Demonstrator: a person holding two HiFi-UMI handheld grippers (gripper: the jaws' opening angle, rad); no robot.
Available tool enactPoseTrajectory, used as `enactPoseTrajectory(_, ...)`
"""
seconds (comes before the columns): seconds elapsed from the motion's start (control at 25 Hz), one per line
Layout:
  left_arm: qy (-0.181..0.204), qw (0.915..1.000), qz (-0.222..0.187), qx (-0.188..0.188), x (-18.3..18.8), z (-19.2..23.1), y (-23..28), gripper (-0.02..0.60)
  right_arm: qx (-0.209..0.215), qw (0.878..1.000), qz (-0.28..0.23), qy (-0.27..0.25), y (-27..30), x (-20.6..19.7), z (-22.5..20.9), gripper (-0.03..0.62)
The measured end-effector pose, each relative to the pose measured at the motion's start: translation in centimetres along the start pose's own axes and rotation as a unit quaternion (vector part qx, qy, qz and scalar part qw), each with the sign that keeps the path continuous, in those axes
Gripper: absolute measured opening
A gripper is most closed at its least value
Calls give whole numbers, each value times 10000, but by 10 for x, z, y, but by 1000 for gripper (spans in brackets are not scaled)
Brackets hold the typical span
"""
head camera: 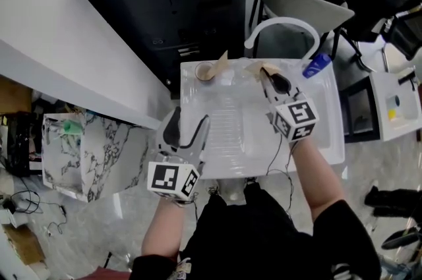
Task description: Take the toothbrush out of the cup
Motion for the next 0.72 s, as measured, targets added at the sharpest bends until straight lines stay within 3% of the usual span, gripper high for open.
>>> enactPoseTrajectory(0.72,138,9992,-85,-368,13,-2,-22,279,112,9983,-568,-86,-100,55,71,25)
Point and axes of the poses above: the fingertips, and each gripper's own axes: y forward along the fingers, z to its left, x out of its top, the point moved 10 cm from there along -y, backward along the fingers, and after that the axes turned 11 degrees about -x, right-handed, at the moved point
